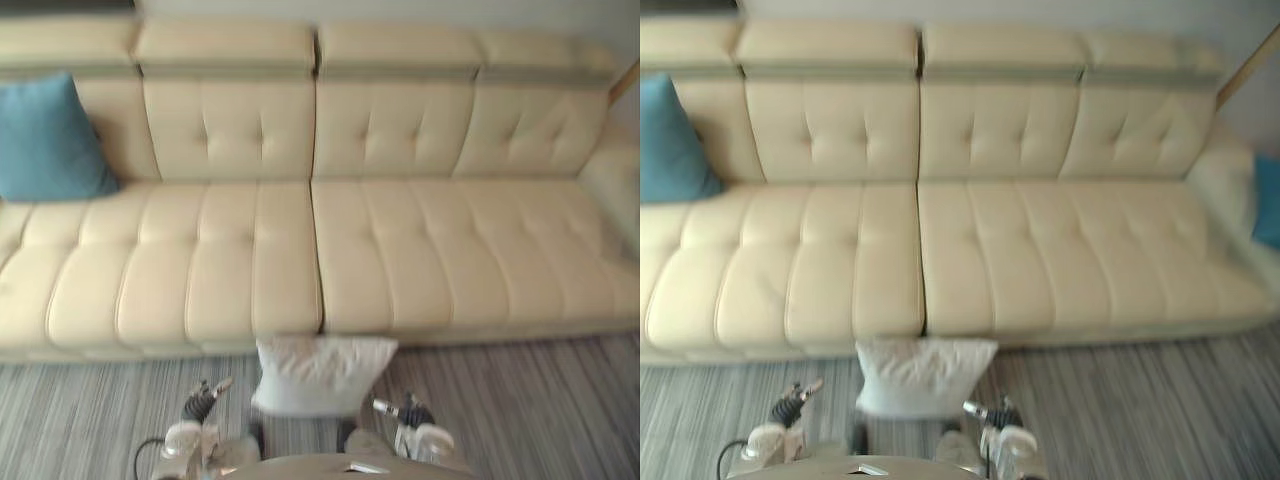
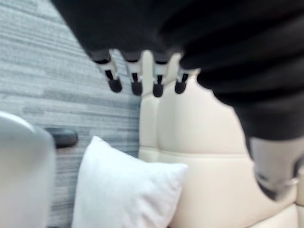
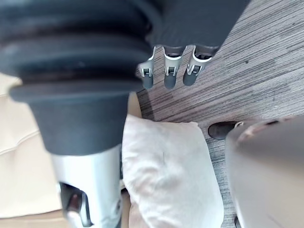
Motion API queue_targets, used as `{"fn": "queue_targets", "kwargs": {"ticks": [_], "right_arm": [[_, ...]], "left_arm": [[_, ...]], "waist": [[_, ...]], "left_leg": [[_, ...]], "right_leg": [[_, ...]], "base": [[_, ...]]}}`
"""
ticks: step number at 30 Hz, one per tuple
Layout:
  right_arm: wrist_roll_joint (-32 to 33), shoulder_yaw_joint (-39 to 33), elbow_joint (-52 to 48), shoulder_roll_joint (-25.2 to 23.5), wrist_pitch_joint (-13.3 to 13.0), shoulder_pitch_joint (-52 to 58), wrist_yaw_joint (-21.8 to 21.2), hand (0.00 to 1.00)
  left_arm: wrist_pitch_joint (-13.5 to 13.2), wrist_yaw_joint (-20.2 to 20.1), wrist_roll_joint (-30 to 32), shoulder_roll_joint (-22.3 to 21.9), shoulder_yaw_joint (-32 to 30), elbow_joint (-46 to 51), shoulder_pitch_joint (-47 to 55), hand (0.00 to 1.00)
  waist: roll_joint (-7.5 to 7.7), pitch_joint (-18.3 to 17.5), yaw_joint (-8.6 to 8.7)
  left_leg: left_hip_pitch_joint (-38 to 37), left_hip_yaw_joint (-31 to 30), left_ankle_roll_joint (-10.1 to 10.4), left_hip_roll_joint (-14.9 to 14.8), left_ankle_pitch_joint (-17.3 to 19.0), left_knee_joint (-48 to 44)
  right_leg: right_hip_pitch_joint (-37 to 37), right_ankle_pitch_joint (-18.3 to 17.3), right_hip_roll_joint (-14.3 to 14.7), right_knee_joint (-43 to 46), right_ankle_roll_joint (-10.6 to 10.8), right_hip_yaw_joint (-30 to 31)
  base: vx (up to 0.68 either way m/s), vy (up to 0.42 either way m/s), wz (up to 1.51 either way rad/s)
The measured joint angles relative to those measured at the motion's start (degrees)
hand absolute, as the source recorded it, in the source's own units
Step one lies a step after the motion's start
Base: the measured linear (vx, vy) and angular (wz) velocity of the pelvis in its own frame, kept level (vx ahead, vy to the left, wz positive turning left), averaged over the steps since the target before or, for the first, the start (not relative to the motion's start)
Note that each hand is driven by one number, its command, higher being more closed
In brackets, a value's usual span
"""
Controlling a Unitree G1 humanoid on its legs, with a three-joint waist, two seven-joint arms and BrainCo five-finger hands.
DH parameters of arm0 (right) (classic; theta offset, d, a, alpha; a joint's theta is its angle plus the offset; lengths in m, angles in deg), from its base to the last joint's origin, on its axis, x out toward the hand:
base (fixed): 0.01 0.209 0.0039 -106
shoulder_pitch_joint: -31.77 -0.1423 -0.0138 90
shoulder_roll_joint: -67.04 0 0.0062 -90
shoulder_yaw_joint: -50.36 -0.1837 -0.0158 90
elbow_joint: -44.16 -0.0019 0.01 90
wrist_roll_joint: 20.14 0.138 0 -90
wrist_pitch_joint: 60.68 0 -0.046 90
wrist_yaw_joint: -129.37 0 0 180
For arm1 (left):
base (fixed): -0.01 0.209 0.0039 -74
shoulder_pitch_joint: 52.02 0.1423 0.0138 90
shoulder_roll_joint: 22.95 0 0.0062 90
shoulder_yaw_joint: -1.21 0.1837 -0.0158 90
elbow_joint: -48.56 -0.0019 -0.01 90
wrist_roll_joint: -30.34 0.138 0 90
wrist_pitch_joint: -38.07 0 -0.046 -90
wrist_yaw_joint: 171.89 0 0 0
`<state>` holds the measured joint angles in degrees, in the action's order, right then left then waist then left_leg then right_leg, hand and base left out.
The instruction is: Pick up cushions and gather them together orderly.
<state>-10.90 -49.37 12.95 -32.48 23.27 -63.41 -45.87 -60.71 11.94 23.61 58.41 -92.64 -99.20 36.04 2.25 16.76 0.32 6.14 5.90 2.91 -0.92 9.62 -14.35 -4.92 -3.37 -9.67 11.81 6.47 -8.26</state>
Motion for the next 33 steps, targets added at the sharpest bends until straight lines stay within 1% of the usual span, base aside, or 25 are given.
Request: {"fn": "queue_targets", "kwargs": {"ticks": [1,2,3,4,5,7,9,11,12,14,18,20,21,23,24,26,29,32,33], "right_arm": [[0.7,0.0,-1.8,1.8,0.0,-2.6,0.9,0.00],[2.1,0.0,-5.2,3.6,-0.2,-6.2,2.0,0.00],[2.9,-0.1,-7.1,4.1,-0.3,-9.7,2.3,0.00],[3.0,0.0,-8.0,4.0,-0.3,-10.6,2.3,0.00],[3.4,0.2,-9.6,3.9,-0.5,-12.0,2.4,0.00],[4.3,0.9,-13.0,3.9,-1.3,-14.7,3.7,0.00],[4.5,2.3,-13.4,3.9,-1.6,-18.3,4.3,0.00],[4.6,3.1,-13.7,3.9,-1.9,-22.4,4.7,0.00],[4.7,3.4,-14.3,4.1,-2.2,-23.6,5.0,0.00],[5.1,4.1,-16.2,4.6,-2.9,-27.1,6.3,0.00],[5.2,3.9,-17.3,6.0,-3.8,-34.4,8.4,0.00],[6.1,3.9,-17.3,6.6,-3.8,-36.4,8.6,0.00],[6.7,3.9,-17.3,7.1,-3.9,-37.4,9.3,0.00],[6.7,3.6,-17.4,7.7,-4.0,-38.1,10.1,0.00],[6.6,2.1,-17.3,7.7,-4.0,-38.5,11.2,0.00],[6.6,0.6,-17.4,7.8,-4.1,-38.6,13.2,0.00],[6.6,-1.0,-17.5,8.3,-4.3,-37.5,14.4,0.00],[6.7,-3.4,-17.9,8.7,-4.3,-35.8,15.3,0.00],[6.7,-5.3,-19.1,8.7,-4.3,-34.4,15.8,0.00]], "left_arm": [[-0.1,0.7,-0.7,0.6,0.3,0.8,-2.4,0.00],[-0.4,1.5,-2.4,1.8,0.6,1.1,-6.5,0.00],[-0.5,2.3,-4.0,3.0,0.6,2.2,-9.8,0.00],[-0.5,2.4,-4.4,3.4,0.6,3.1,-10.5,0.00],[-0.7,2.6,-4.5,3.8,0.6,4.6,-11.7,0.00],[-1.8,3.0,-5.5,4.0,1.7,7.8,-16.9,0.00],[-2.5,3.2,-6.0,4.3,1.6,8.3,-20.4,0.00],[-2.5,3.5,-6.7,4.3,1.4,9.8,-23.7,0.00],[-2.6,3.5,-6.7,4.3,1.4,10.4,-24.8,0.00],[-2.6,3.6,-6.7,4.4,0.1,12.2,-27.9,0.00],[-2.8,4.6,-7.9,4.5,-2.5,14.3,-33.4,0.00],[-2.8,4.7,-8.1,4.4,-2.8,14.3,-35.4,0.00],[-2.8,4.8,-8.2,4.3,-2.8,14.3,-36.9,0.00],[-2.8,4.8,-8.3,4.1,-2.9,14.3,-37.8,0.00],[-2.8,5.4,-8.4,4.0,-3.0,14.4,-38.0,0.00],[-2.8,6.2,-9.5,3.9,-3.6,14.4,-37.5,0.00],[-2.9,7.0,-11.2,3.8,-5.6,14.4,-36.5,0.00],[-2.9,7.2,-11.2,3.8,-7.2,14.4,-35.6,0.00],[-2.9,7.3,-11.2,3.8,-7.7,14.4,-34.9,0.00]], "waist": [[-0.68,1.4,-0.26],[-2.29,3.1,-0.63],[-2.54,5.6,-0.55],[-2.58,6.7,-0.51],[-2.63,8.1,-0.90],[-2.60,8.3,-1.35],[-2.62,8.3,-1.64],[-2.67,8.4,-1.81],[-2.67,8.7,-1.95],[-2.81,10.0,-2.05],[-2.96,11.0,-2.15],[-3.04,11.7,-2.17],[-3.16,11.9,-2.22],[-3.20,12.0,-2.22],[-3.20,12.1,-2.24],[-3.19,12.1,-2.34],[-3.19,12.1,-2.54],[-3.19,12.1,-2.76],[-3.19,12.1,-2.93]], "left_leg": [[6.1,0.9,-0.3,-1.1,1.8,-5.9],[13.9,3.3,-0.5,-3.2,3.6,-11.5],[17.5,6.1,-0.5,-5.1,3.8,-14.5],[18.1,6.5,-0.5,-5.6,4.1,-15.5],[19.0,6.9,-0.9,-6.4,4.3,-17.3],[25.1,7.0,-1.0,-7.6,4.7,-20.7],[29.9,7.0,-1.0,-8.8,5.2,-23.3],[34.8,7.8,-1.0,-10.4,5.2,-25.9],[36.1,8.2,-1.0,-10.9,5.2,-26.8],[39.9,8.2,-1.1,-12.0,5.2,-29.4],[47.5,8.1,-1.4,-13.1,5.4,-32.8],[49.8,7.9,-1.4,-13.3,5.4,-34.0],[52.2,7.3,-1.5,-13.6,5.4,-35.4],[54.2,6.9,-1.5,-13.6,5.4,-36.2],[55.7,6.8,-1.6,-13.8,5.5,-37.1],[56.7,6.7,-1.7,-14.0,5.5,-37.6],[56.9,6.7,-1.7,-14.0,5.2,-37.7],[56.9,6.7,-1.8,-14.1,5.1,-37.8],[57.0,6.7,-1.8,-14.4,5.1,-38.0]], "right_leg": [[-5.3,-0.2,0.2,3.0,-0.1,1.0],[-13.5,-0.2,0.9,6.6,-0.2,2.3],[-17.9,0.4,1.1,9.3,0.2,3.6],[-18.7,0.3,1.4,10.1,0.1,4.0],[-19.8,0.1,1.9,11.5,-0.1,4.5],[-25.8,-0.3,2.2,14.4,-0.6,4.5],[-30.4,-0.3,3.0,16.2,-0.9,4.7],[-35.4,-0.5,3.5,18.6,-1.2,4.9],[-36.9,-0.7,3.6,19.6,-1.6,4.9],[-40.8,-1.2,3.9,22.6,-2.3,4.7],[-49.0,-1.7,4.1,26.8,-3.0,4.8],[-51.4,-2.0,4.1,28.2,-3.2,4.8],[-53.5,-2.1,4.3,29.4,-3.2,4.7],[-55.4,-2.2,4.3,30.5,-3.3,4.6],[-57.1,-2.4,4.3,31.7,-3.4,4.7],[-58.2,-2.6,4.2,32.5,-3.6,4.7],[-58.7,-2.7,4.2,33.2,-3.8,4.8],[-58.8,-2.7,4.3,33.5,-3.9,4.7],[-58.8,-2.7,4.6,33.5,-3.9,4.8]], "base": [[-0.49,0.092,-0.56],[-0.43,0.100,-0.61],[-0.29,0.065,-0.50],[-0.20,0.028,-0.40],[-0.12,-0.002,-0.24],[-0.09,0.002,-0.13],[-0.06,-0.012,-0.14],[-0.04,-0.025,-0.14],[-0.03,-0.039,-0.07],[-0.06,-0.053,-0.03],[-0.08,-0.032,-0.05],[-0.08,-0.006,-0.02],[-0.08,-0.003,0.03],[-0.07,-0.003,0.04],[-0.06,-0.002,0.02],[-0.07,-0.007,0.01],[-0.06,-0.021,0.03],[-0.04,-0.018,0.00],[-0.04,-0.013,-0.09]]}}
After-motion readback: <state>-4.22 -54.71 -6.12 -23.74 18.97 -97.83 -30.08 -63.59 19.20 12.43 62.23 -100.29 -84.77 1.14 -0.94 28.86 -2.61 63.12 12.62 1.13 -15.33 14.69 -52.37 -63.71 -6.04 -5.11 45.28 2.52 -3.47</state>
